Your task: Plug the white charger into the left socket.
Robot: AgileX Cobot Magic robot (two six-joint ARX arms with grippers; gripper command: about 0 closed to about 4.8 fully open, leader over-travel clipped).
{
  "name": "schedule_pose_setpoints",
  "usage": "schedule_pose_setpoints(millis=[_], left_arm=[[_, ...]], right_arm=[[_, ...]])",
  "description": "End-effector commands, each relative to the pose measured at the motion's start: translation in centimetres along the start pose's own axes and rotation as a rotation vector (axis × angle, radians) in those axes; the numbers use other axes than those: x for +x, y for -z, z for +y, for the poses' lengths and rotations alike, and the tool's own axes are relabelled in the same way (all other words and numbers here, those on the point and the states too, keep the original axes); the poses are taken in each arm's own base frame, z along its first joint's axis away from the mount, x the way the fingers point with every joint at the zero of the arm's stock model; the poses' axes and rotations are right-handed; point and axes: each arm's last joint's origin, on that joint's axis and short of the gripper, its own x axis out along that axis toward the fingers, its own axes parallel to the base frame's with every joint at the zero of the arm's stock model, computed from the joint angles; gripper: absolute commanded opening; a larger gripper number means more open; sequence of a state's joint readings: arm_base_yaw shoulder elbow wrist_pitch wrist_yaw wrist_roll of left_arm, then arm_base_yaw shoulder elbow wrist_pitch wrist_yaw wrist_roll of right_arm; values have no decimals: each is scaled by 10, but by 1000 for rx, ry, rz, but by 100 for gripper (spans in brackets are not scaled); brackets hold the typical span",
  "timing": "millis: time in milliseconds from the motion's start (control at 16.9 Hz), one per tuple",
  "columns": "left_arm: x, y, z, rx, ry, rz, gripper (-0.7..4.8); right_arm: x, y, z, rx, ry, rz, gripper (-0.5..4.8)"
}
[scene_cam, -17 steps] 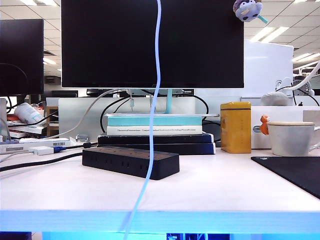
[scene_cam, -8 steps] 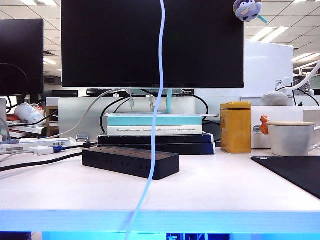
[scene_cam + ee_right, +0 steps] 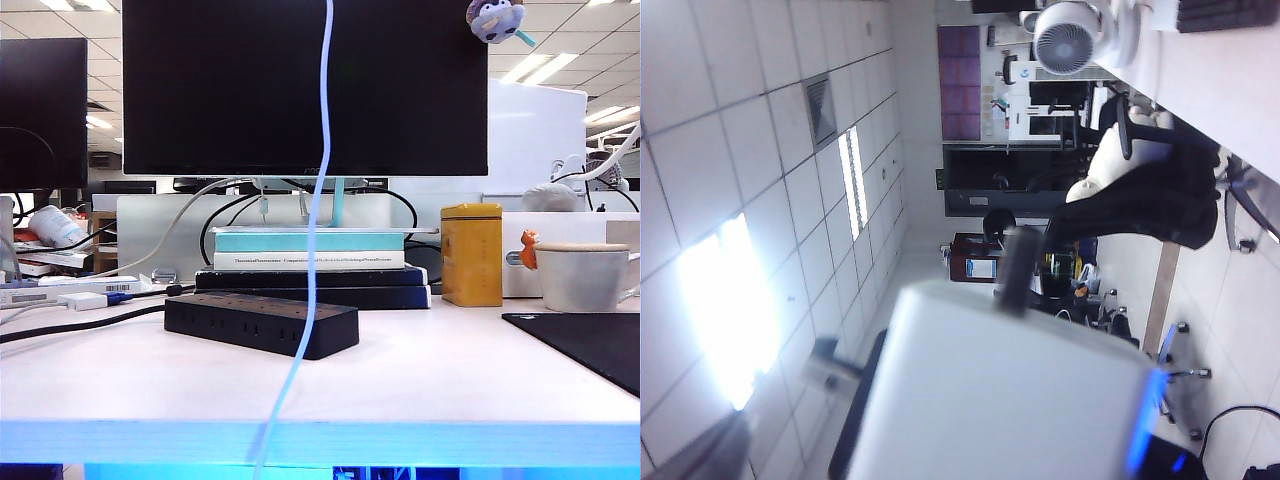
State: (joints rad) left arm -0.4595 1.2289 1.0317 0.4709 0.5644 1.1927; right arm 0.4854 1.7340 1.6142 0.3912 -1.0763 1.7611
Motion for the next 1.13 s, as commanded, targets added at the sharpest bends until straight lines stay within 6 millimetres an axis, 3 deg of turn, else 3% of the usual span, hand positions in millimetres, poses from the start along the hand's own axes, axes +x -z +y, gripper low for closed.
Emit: schedule_pose_setpoints(millis=[59,237,533,711,888,1125], left_arm=[[-1,-2,10,-125,-98,24,121],[-3,1,14,-220,-167,81,120],[-16,19,21,-601,-165,59,118],[-21,26,16,-788,-54,37,119],[-20,30,4,-949,87,18,120],[-16,35,-1,-1208,133,3,120]], right_arm=[[-10,-2,9,-67,-17,-8,479],[-31,-12,11,-80,-5,-32,479],[-67,-27,15,-197,14,-96,479],[-74,-29,18,-353,18,-114,479],[-75,-29,19,-615,25,-113,479],[-74,-26,17,-926,31,-16,479]])
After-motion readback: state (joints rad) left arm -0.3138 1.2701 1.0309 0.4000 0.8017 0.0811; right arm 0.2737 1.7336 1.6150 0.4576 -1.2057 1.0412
